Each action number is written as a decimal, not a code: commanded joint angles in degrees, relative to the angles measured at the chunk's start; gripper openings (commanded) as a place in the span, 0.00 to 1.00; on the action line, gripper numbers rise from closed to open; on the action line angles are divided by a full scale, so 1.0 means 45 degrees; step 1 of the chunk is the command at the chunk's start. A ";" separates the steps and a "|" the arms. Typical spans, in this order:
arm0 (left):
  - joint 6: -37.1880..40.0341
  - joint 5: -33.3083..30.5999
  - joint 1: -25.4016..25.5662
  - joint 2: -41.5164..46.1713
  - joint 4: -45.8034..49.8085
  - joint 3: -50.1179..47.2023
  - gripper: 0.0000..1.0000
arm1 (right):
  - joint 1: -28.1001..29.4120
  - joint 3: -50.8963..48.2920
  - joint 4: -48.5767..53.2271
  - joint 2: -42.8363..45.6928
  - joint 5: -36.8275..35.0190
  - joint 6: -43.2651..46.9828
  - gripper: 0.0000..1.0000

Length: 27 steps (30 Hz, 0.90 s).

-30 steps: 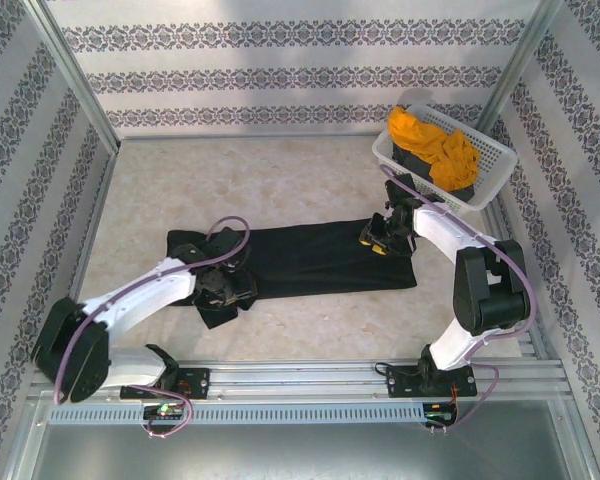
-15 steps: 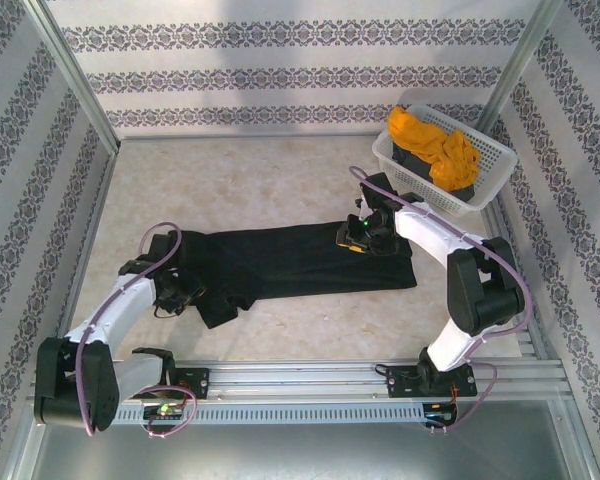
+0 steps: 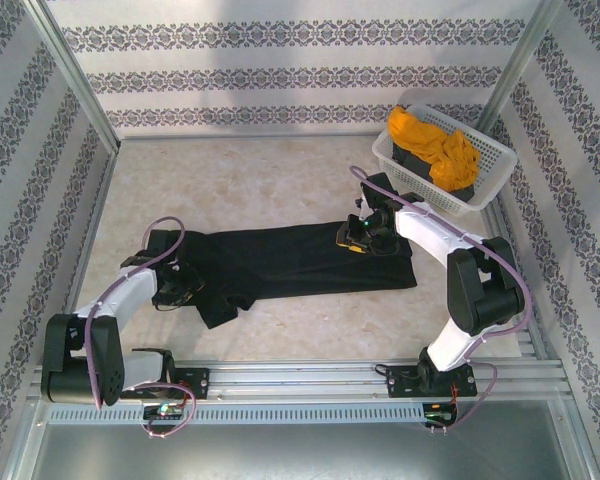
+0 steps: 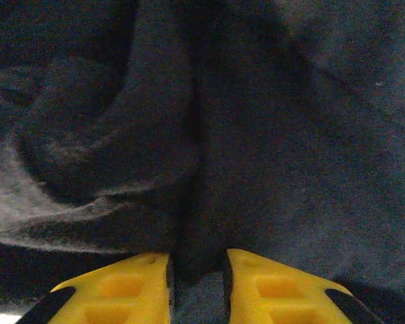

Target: Fold and stack the t-shirts

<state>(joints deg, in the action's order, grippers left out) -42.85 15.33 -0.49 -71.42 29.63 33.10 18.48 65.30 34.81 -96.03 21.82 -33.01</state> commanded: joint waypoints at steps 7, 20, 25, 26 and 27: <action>0.0957 -0.0247 -0.0107 0.0615 0.0696 -0.0031 0.03 | -0.0199 0.0198 -0.0020 0.0252 0.0635 -0.0278 0.35; 0.0755 -0.1781 -0.0106 0.2116 0.2600 0.1586 0.00 | -0.0278 0.0760 0.0492 0.0655 0.1028 -0.0257 0.35; 0.0849 -0.2040 -0.0142 0.1639 0.2938 0.2445 0.00 | -0.0278 0.0749 0.0546 0.0616 0.1077 -0.0209 0.35; 0.0942 -0.2050 -0.0145 0.1511 0.2981 0.2597 0.00 | -0.0288 0.0727 0.0544 0.0615 0.1088 -0.0203 0.35; 0.1017 -0.2042 -0.0174 0.1319 0.3015 0.2772 0.00 | -0.0287 0.0704 0.0546 0.0617 0.1068 -0.0193 0.35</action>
<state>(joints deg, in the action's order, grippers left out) -39.66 8.34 -0.51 -64.14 39.90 43.22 17.74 67.70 35.81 -94.32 25.80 -34.17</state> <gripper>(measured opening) 0.058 0.349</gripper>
